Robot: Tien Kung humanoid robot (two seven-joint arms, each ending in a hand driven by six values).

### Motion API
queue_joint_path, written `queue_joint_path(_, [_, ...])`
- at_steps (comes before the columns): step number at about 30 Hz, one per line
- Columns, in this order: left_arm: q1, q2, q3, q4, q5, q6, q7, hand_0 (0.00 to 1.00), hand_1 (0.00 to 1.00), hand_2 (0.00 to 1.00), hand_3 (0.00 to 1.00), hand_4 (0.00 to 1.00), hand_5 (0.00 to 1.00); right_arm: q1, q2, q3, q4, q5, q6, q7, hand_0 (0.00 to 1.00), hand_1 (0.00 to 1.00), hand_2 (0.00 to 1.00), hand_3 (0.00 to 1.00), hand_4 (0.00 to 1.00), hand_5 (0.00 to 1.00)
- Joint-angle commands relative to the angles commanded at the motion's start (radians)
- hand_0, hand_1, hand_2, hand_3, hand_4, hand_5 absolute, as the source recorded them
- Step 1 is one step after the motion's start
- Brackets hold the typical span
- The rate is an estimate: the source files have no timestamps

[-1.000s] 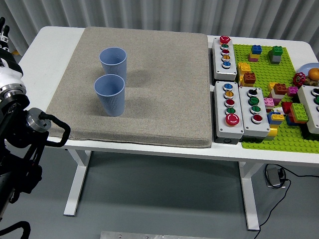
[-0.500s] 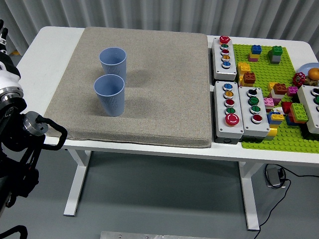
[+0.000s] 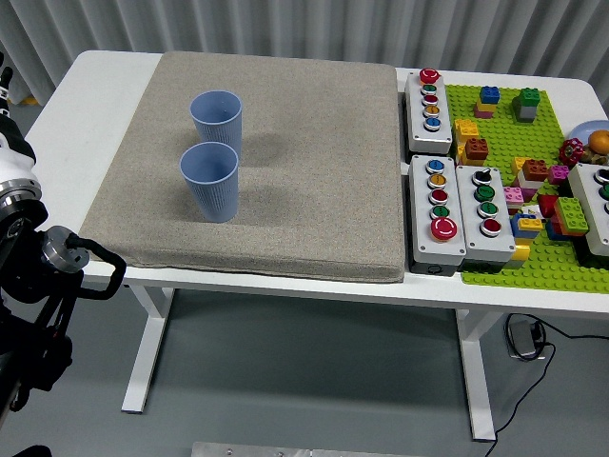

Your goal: Pick cup pour cup place

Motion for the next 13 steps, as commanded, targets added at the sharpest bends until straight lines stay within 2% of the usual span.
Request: queue_joint_path(13, [-0.005,-0.005,-0.011,-0.012,0.002,-0.001,0.001,0.790,0.786,0.886,0.900,0.804,0.998,0.009,-0.003,-0.004,-0.003,0.006,-0.006,0.004,0.689,0.653,0.582,0.577,0.002,0.161])
